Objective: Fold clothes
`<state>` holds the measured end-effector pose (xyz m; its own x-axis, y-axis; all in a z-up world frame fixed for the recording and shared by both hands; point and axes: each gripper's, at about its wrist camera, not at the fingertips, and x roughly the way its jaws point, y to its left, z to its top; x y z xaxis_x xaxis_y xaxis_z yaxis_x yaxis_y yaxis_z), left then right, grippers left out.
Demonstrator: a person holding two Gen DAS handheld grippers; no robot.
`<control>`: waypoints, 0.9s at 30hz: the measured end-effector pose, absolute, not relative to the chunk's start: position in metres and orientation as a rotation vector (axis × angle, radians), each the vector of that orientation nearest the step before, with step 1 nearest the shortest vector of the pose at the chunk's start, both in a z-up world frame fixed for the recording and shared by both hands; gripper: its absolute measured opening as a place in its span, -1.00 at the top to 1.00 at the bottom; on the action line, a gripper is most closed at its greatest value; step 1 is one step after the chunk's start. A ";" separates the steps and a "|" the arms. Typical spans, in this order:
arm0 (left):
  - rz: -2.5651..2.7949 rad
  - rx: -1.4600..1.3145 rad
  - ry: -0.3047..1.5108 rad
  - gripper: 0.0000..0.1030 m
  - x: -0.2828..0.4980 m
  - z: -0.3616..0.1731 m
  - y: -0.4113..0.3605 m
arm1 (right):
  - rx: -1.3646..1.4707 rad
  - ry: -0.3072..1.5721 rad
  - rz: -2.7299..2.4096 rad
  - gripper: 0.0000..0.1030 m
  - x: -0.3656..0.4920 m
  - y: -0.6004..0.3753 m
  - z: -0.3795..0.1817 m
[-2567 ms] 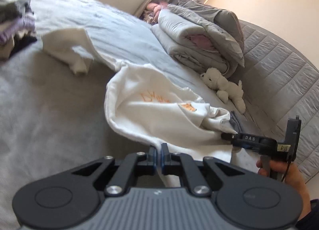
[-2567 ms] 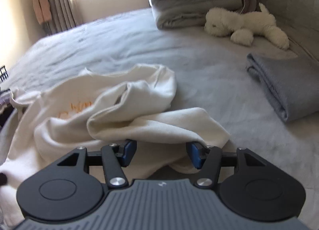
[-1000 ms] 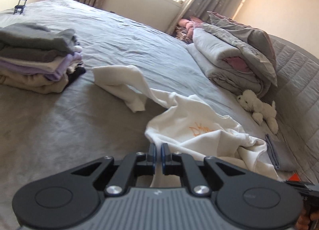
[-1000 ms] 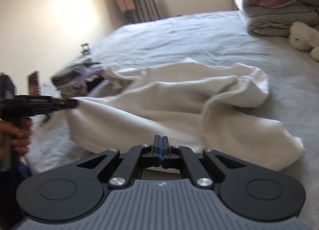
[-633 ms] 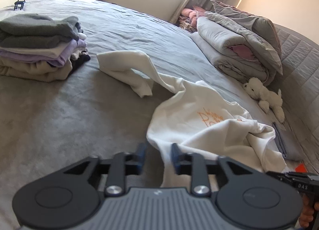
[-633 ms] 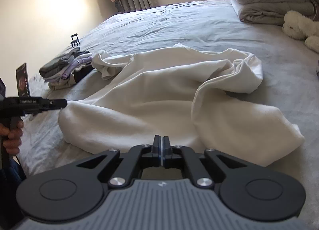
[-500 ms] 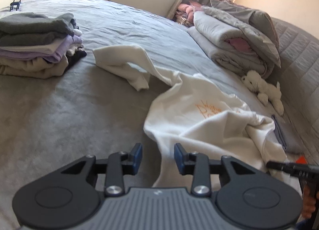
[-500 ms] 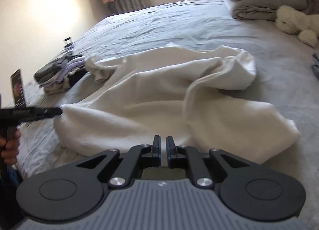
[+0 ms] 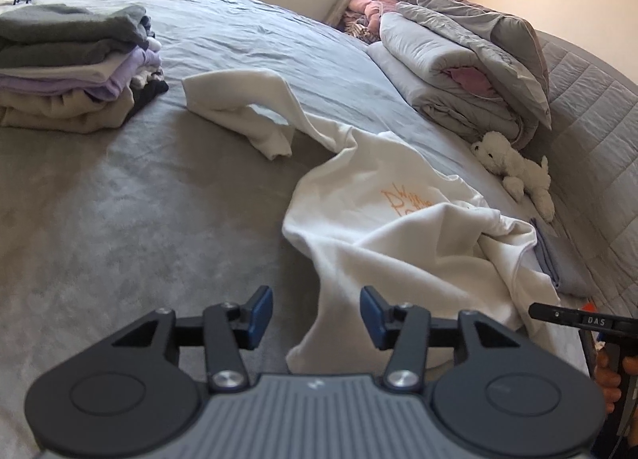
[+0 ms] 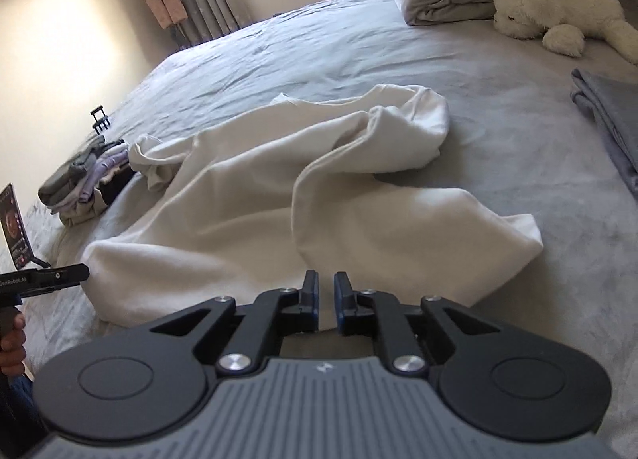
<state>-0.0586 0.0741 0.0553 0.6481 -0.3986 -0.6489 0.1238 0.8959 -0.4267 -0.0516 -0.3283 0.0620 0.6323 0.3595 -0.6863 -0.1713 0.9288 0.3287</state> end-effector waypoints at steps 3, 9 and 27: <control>-0.341 -0.359 0.856 -0.01 -0.059 0.047 0.066 | 0.222 0.895 0.345 0.73 -0.049 -0.322 0.054; -0.326 -0.277 0.854 0.00 -0.059 0.036 0.047 | 0.108 0.808 0.155 0.73 -0.036 -0.323 0.058; -0.318 -0.345 0.816 0.66 -0.051 0.045 0.056 | 0.007 0.461 -0.236 0.74 -0.007 -0.362 0.094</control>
